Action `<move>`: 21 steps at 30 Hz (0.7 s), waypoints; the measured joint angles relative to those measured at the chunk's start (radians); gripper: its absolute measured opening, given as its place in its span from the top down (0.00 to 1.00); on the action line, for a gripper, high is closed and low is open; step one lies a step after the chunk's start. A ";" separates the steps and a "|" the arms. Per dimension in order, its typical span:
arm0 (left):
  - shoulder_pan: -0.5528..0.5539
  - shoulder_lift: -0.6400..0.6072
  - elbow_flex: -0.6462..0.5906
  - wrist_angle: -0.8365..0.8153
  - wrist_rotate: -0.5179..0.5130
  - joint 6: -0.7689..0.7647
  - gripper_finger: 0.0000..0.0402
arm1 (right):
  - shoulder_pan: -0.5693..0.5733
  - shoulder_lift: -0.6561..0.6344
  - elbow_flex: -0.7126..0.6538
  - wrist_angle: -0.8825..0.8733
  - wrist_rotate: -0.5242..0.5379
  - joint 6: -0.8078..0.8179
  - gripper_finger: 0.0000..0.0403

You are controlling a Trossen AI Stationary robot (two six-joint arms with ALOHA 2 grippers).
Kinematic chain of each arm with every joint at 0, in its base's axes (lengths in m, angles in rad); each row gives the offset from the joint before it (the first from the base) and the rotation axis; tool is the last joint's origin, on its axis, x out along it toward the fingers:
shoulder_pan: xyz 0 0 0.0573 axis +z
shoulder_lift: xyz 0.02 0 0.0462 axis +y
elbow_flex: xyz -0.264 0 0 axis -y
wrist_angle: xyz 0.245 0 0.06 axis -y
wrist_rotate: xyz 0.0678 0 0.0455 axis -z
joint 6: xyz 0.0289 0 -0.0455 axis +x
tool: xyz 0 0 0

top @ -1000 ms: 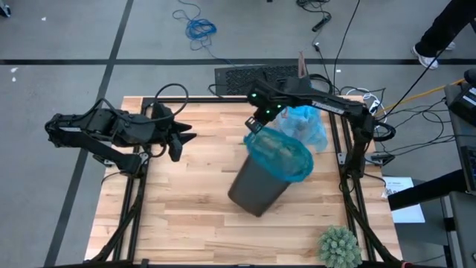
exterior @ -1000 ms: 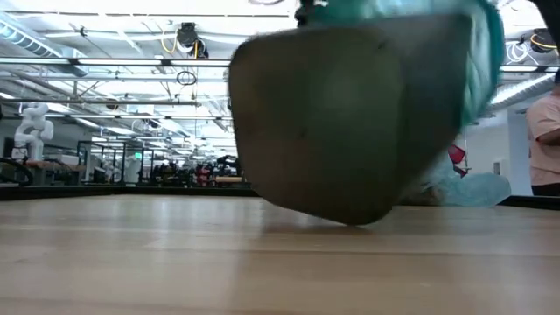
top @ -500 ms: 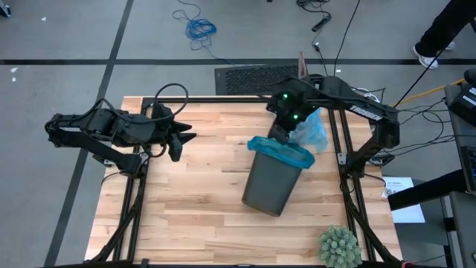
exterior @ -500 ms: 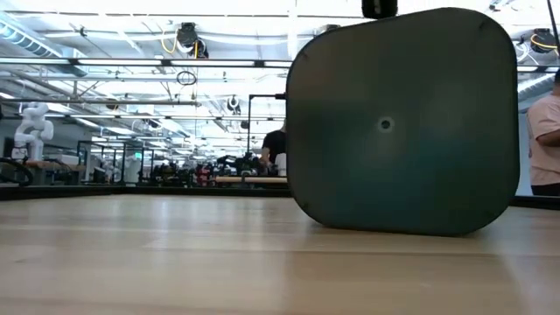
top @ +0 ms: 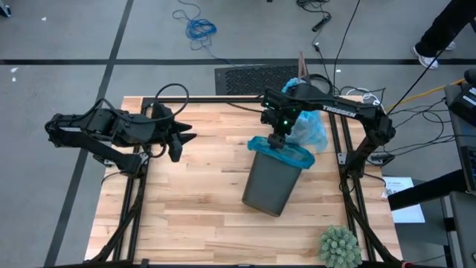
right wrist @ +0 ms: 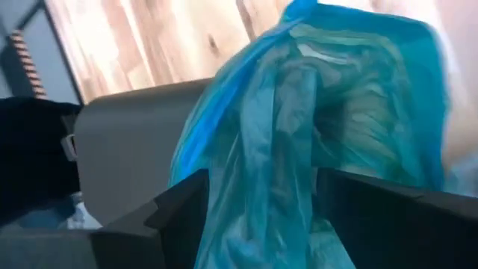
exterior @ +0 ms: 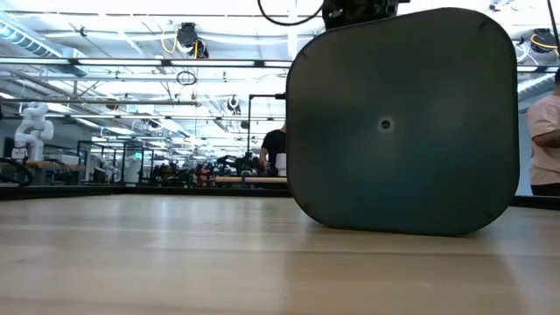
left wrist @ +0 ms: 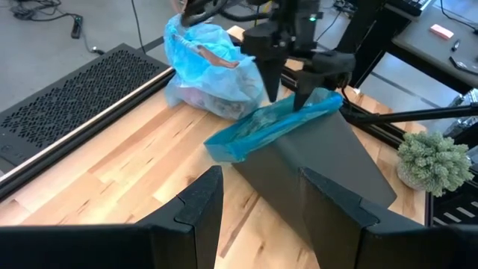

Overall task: Place trash/remove bag and relplace
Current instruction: Insert the dark blue trash bag into the trash bin

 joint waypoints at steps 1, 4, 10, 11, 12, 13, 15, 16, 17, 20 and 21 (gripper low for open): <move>0.000 0.000 0.000 0.000 0.000 0.000 0.59 | -0.007 0.000 -0.016 0.021 -0.018 -0.006 0.40; 0.000 0.000 0.000 0.000 0.001 0.000 0.59 | -0.025 0.000 -0.051 0.080 -0.078 -0.011 0.43; 0.000 0.000 0.000 0.000 0.002 0.001 0.59 | -0.036 0.000 -0.100 0.156 -0.179 -0.015 0.63; 0.000 0.000 0.000 -0.001 0.003 0.001 0.59 | -0.036 -0.001 -0.104 0.168 -0.180 -0.017 0.68; 0.000 0.000 0.000 -0.001 0.004 0.001 0.59 | -0.036 0.000 -0.108 0.180 -0.184 -0.017 0.74; 0.000 0.000 0.000 -0.001 0.004 0.001 0.59 | -0.036 0.000 -0.109 0.185 -0.195 -0.018 0.80; 0.000 0.000 0.000 -0.001 0.004 0.001 0.59 | -0.036 -0.001 -0.109 0.203 -0.206 -0.023 0.92; 0.000 0.000 0.000 -0.001 0.004 0.001 0.59 | -0.036 -0.001 -0.108 0.210 -0.208 -0.029 0.96; 0.000 0.000 0.000 -0.001 0.004 0.001 0.59 | -0.036 -0.001 -0.108 0.209 -0.210 -0.031 0.98; 0.000 0.000 0.000 -0.001 0.004 0.001 0.59 | -0.035 -0.001 -0.108 0.211 -0.231 -0.023 0.99; 0.000 0.000 0.000 -0.001 0.004 0.001 0.59 | -0.034 -0.002 -0.108 0.212 -0.231 -0.019 0.99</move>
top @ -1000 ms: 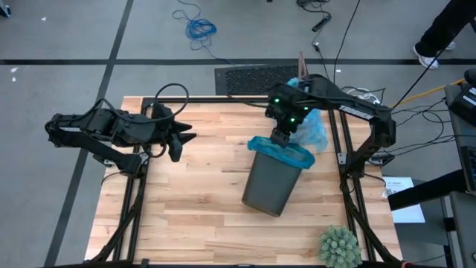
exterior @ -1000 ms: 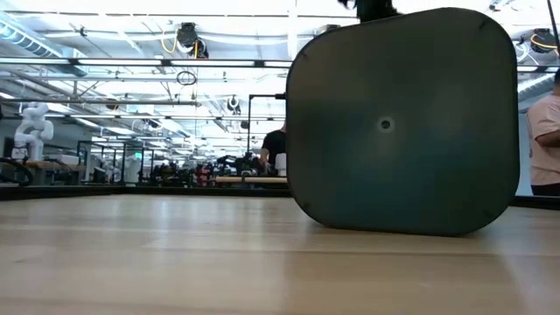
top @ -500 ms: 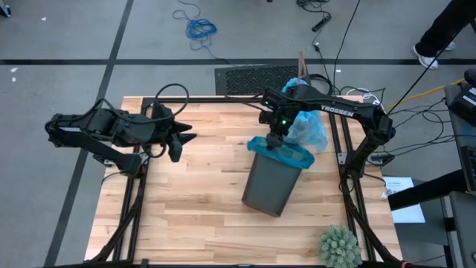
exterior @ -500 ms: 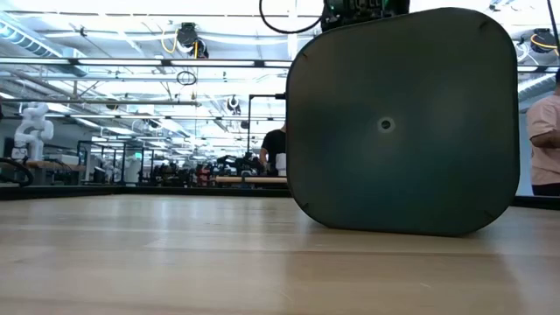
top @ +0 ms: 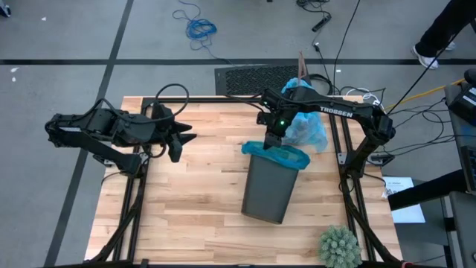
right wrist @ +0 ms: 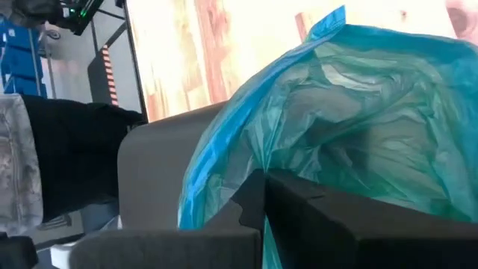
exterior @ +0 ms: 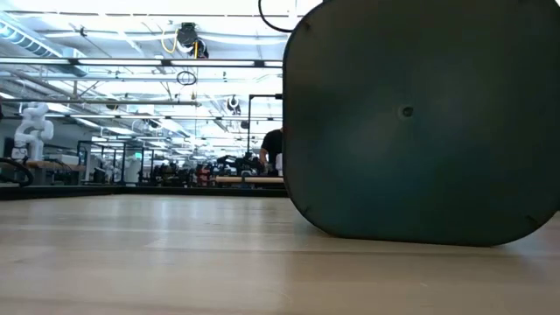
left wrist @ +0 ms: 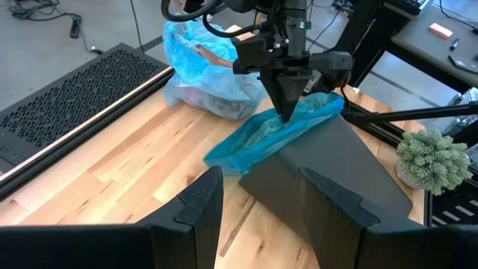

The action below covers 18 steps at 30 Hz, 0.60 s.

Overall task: Place trash/remove bag and relplace
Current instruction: Insert the dark blue trash bag into the trash bin

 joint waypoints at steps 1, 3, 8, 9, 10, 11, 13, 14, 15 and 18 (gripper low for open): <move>0.000 0.000 0.000 0.000 0.000 0.000 0.59 | 0.002 0.000 0.000 0.001 0.000 0.008 1.00; 0.000 0.000 0.000 0.000 0.000 0.000 0.59 | 0.007 -0.003 0.000 0.002 0.000 0.021 1.00; 0.000 0.000 0.000 0.000 0.000 0.000 0.59 | 0.034 -0.006 0.000 -0.001 -0.084 0.065 1.00; 0.000 0.000 0.000 0.000 0.000 0.000 0.59 | 0.042 -0.006 0.000 0.001 -0.097 0.082 1.00; 0.000 0.000 0.000 0.000 0.000 0.000 0.59 | 0.051 -0.006 0.000 0.003 -0.104 0.096 1.00; 0.000 0.000 0.000 0.000 0.000 0.000 0.59 | 0.060 -0.006 0.000 0.004 -0.105 0.107 0.99; 0.000 0.000 0.000 0.000 0.000 0.000 0.59 | 0.077 -0.006 0.000 0.003 -0.105 0.135 0.95; 0.000 0.000 0.000 0.000 0.000 0.000 0.59 | 0.085 -0.006 0.001 0.002 -0.105 0.147 0.92; 0.000 0.000 0.000 0.000 0.000 0.000 0.59 | 0.092 -0.006 0.004 0.003 -0.105 0.156 0.88; 0.000 0.000 0.000 0.000 0.000 0.000 0.59 | 0.108 -0.006 0.005 0.011 -0.102 0.171 0.74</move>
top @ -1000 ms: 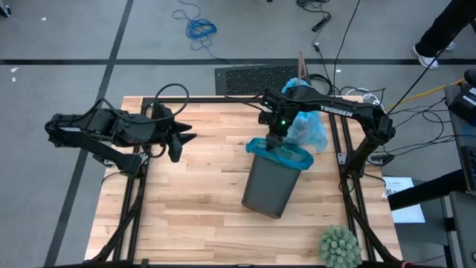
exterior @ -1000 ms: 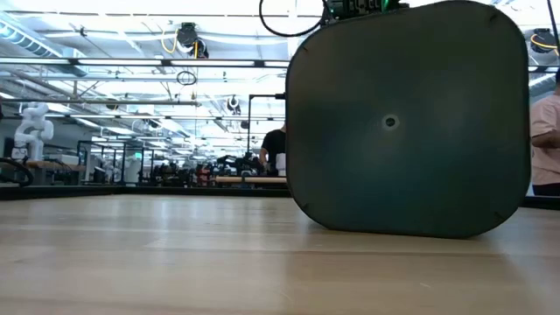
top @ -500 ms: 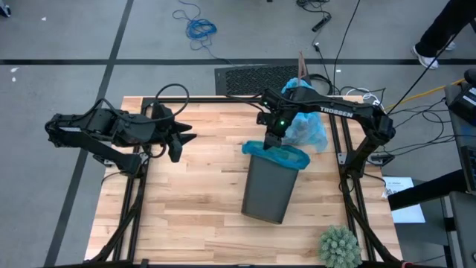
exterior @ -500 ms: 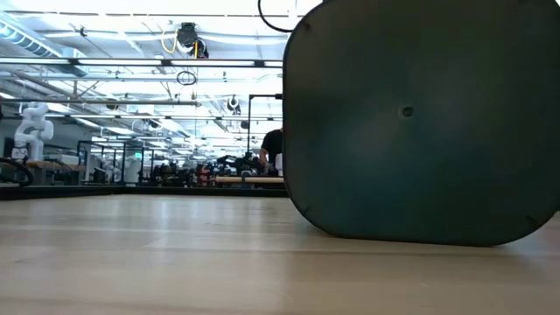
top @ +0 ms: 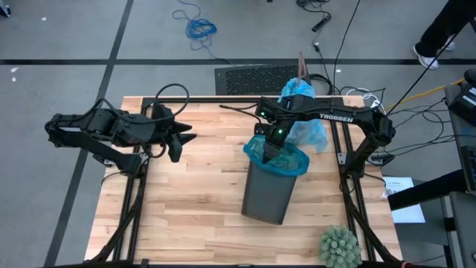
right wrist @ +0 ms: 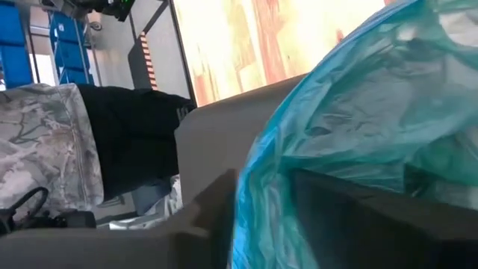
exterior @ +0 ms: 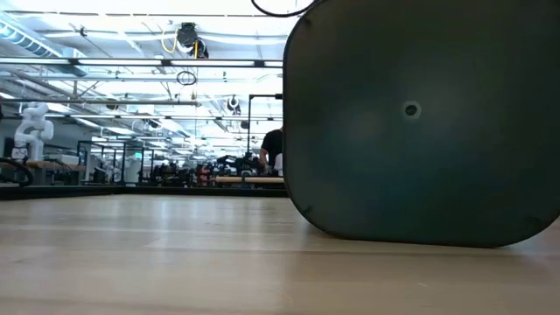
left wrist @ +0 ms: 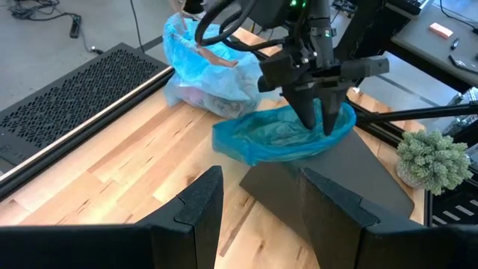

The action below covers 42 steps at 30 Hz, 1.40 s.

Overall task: Place trash/remove bag and relplace
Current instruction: Insert the dark blue trash bag into the trash bin

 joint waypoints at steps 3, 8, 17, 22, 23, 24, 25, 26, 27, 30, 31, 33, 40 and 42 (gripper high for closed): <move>0.000 0.000 0.000 0.000 0.000 0.000 0.59 | 0.004 0.000 0.000 0.003 -0.001 0.000 0.57; 0.000 0.000 0.000 0.000 0.000 -0.002 0.59 | 0.003 -0.007 0.000 0.003 -0.001 -0.001 0.35; 0.000 0.000 0.000 0.000 0.000 -0.002 0.59 | -0.033 -0.041 0.001 -0.010 0.089 -0.066 0.25; 0.000 0.000 0.000 0.000 0.000 -0.003 0.59 | -0.046 -0.018 0.001 -0.029 0.082 -0.165 0.25; 0.000 0.000 0.000 0.000 0.000 -0.003 0.59 | -0.046 -0.011 0.001 -0.034 0.074 -0.181 0.25; 0.000 0.000 0.000 0.000 0.000 -0.003 0.59 | -0.046 -0.001 0.001 -0.043 0.058 -0.197 0.25; 0.000 0.000 0.000 0.000 0.000 -0.003 0.59 | -0.046 0.010 0.001 -0.050 0.047 -0.208 0.25; 0.000 0.000 0.000 0.000 0.000 -0.003 0.59 | -0.046 0.020 0.001 -0.060 0.044 -0.220 0.25; 0.000 0.000 0.000 0.000 0.000 -0.003 0.59 | -0.046 0.035 0.001 -0.073 0.043 -0.230 0.26; 0.000 0.000 0.000 -0.001 0.000 -0.003 0.59 | -0.046 0.080 0.000 -0.097 0.005 -0.239 0.26; 0.000 0.000 0.000 -0.002 0.000 -0.003 0.59 | -0.046 0.092 0.000 -0.099 -0.019 -0.240 0.26; 0.000 0.000 0.000 -0.003 0.000 -0.003 0.59 | -0.041 0.118 0.000 -0.102 -0.078 -0.240 0.26; 0.000 0.000 0.000 -0.005 0.000 -0.003 0.59 | 0.011 0.178 -0.001 -0.093 -0.153 -0.244 0.45; 0.000 0.000 0.000 -0.011 0.000 -0.006 0.59 | 0.029 0.180 -0.002 -0.079 -0.147 -0.251 0.60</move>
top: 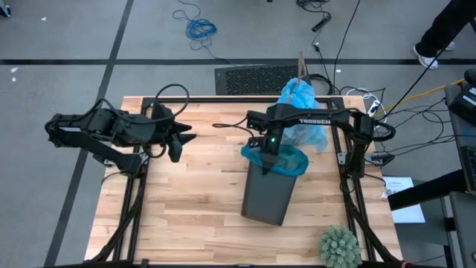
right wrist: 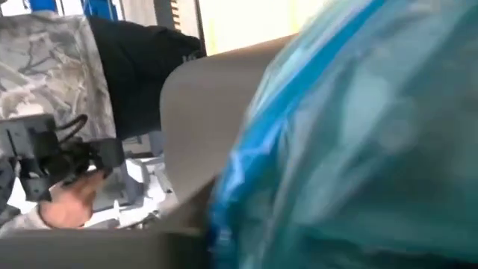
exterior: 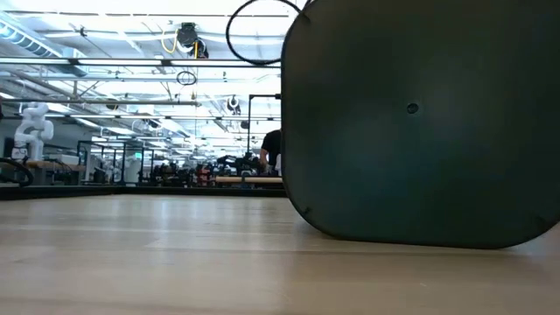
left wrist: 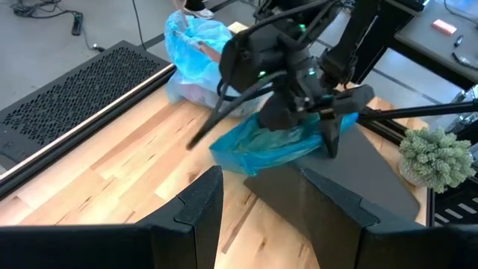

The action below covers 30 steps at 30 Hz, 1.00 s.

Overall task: Place trash/remove bag and relplace
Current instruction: Insert the dark blue trash bag into the trash bin

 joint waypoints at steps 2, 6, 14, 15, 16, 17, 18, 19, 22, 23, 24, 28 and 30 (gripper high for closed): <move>0.000 0.000 0.000 -0.013 0.000 0.000 0.59 | 0.018 -0.001 0.000 0.021 -0.007 -0.005 0.80; 0.000 0.000 0.000 -0.018 0.000 -0.002 0.59 | 0.050 -0.013 0.004 0.050 -0.036 0.018 0.96; 0.000 0.000 0.000 -0.015 -0.001 -0.002 0.59 | 0.099 -0.108 0.038 0.106 0.091 0.158 1.00; 0.000 0.000 0.000 -0.014 -0.002 -0.002 0.59 | 0.104 -0.122 0.063 0.106 0.130 0.171 1.00; 0.000 0.000 0.000 -0.014 -0.002 -0.002 0.59 | 0.106 -0.135 0.093 0.105 0.173 0.179 1.00; 0.000 0.000 0.000 -0.014 -0.003 -0.002 0.59 | 0.108 -0.144 0.129 0.099 0.220 0.190 1.00; 0.000 0.000 0.000 -0.013 -0.007 -0.001 0.59 | 0.113 -0.149 0.173 0.087 0.262 0.199 1.00; 0.000 0.000 0.000 -0.013 -0.008 -0.001 0.59 | 0.120 -0.150 0.222 0.079 0.300 0.205 1.00; 0.000 0.000 0.000 -0.011 -0.014 -0.001 0.59 | 0.144 -0.148 0.390 0.033 0.413 0.204 1.00; 0.000 0.000 0.000 -0.009 -0.015 -0.001 0.59 | 0.155 -0.144 0.443 0.020 0.440 0.199 1.00; 0.000 0.000 0.000 -0.005 -0.015 -0.001 0.59 | 0.167 -0.134 0.492 0.006 0.465 0.193 1.00; 0.000 0.000 0.000 -0.003 -0.015 -0.002 0.59 | 0.216 -0.069 0.644 -0.099 0.603 0.146 1.00; 0.000 0.000 0.000 -0.003 -0.015 -0.004 0.59 | 0.244 -0.027 0.702 -0.190 0.694 0.118 1.00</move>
